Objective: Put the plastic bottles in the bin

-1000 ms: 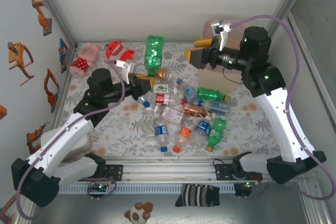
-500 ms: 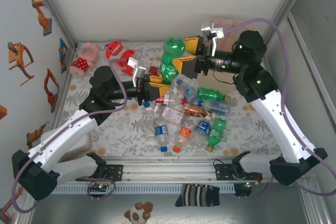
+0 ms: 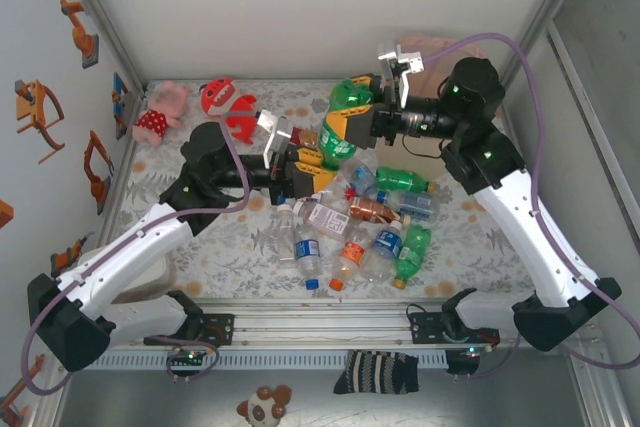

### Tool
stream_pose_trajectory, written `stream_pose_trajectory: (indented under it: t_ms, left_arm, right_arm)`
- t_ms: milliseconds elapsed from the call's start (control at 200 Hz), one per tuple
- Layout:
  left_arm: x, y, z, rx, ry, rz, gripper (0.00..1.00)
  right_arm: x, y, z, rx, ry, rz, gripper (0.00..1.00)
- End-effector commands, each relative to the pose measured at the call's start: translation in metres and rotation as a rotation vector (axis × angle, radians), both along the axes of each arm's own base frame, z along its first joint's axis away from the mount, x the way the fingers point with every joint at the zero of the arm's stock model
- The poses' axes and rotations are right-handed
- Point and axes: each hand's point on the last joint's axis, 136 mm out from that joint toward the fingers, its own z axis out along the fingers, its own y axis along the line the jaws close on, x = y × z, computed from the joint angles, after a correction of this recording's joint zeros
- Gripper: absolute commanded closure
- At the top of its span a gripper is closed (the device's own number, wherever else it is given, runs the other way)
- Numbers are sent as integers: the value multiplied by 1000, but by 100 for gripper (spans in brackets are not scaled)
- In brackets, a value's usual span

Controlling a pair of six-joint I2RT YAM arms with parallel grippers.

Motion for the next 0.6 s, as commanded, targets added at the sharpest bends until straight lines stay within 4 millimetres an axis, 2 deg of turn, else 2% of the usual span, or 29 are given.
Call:
stream_pose_trajectory:
  t_ms: [0, 75, 135, 205, 371, 496, 596]
  left_arm:
    - [-5, 2, 19, -40, -73, -4, 98]
    - [-3, 2, 18, -40, -74, 13, 95]
    - [0, 3, 18, -40, -74, 38, 85]
    - [2, 5, 19, -39, -78, 61, 79]
    - [9, 10, 14, -17, -84, 135, 47]
    - [15, 18, 7, 1, -91, 213, 41]
    - [17, 24, 4, 7, -98, 260, 38]
  right_arm:
    - [-14, -5, 23, 32, -27, 9, 36]
    - [-13, -6, 23, 27, -18, 5, 42]
    - [-12, -5, 24, 25, -14, 3, 45]
    - [-11, -6, 25, 22, -8, -8, 46]
    - [-4, -11, 26, -18, -17, -87, 50]
    - [10, -22, 28, -63, -37, -220, 50]
    - [33, -36, 27, -106, -39, -371, 49]
